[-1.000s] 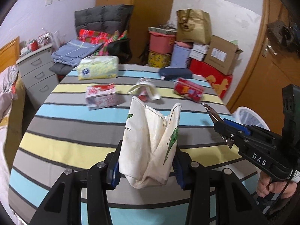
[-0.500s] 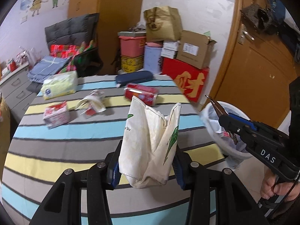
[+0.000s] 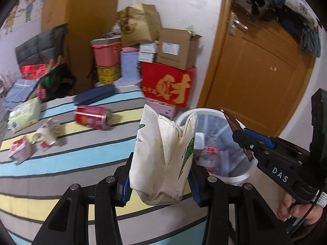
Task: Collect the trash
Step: 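Carry paper bag and wrapper to the wastebasket and open both tools over it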
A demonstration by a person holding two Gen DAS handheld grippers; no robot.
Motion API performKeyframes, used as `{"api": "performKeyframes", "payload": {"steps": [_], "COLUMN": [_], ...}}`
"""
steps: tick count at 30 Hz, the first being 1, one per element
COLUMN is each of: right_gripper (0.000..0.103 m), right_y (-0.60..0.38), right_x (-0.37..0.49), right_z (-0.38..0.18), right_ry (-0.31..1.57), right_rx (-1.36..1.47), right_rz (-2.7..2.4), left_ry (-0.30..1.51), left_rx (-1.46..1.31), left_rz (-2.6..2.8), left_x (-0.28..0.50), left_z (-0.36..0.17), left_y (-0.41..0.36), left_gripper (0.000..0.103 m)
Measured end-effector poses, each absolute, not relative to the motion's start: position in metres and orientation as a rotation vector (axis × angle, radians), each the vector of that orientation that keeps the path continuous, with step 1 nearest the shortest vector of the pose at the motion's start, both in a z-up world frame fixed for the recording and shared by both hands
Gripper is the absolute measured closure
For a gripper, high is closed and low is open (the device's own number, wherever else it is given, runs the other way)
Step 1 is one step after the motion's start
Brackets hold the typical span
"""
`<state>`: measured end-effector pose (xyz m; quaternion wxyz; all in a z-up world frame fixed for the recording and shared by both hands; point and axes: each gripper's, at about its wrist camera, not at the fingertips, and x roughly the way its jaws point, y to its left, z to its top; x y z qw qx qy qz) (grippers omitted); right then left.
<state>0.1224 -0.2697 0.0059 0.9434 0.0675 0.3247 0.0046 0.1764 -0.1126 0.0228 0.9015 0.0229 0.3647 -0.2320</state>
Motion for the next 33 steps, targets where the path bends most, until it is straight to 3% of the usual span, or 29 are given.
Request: {"api": "performKeyframes", "payload": {"steps": [13, 24, 29, 32, 33], "right_gripper": [0.083, 0.083, 0.082, 0.078, 0.068], "right_y": [-0.325, -0.346, -0.350, -0.349, -0.349], "right_x": [0.118, 0.124, 0.127, 0.126, 0.126], "right_z": [-0.014, -0.030, -0.034, -0.034, -0.033], "right_ry": [0.717, 0.769, 0.789, 0.788, 0.788], "right_rx": [0.185, 0.193, 0.185, 0.179, 0.171], "right_rz": [-0.125, -0.163, -0.180, -0.183, -0.190], "left_ry": [0.783, 0.827, 0.822, 0.820, 0.817], "left_rx": [0.102, 0.113, 0.114, 0.110, 0.106], "left_rz": [-0.588, -0.619, -0.625, -0.617, -0.615], "left_x": [0.189, 0.202, 0.203, 0.204, 0.204], "left_z": [0.009, -0.012, -0.012, -0.011, -0.010], "left_y": [-0.195, -0.220, -0.222, -0.219, -0.218], "left_gripper": [0.056, 0.055, 0.046, 0.042, 0.042]}}
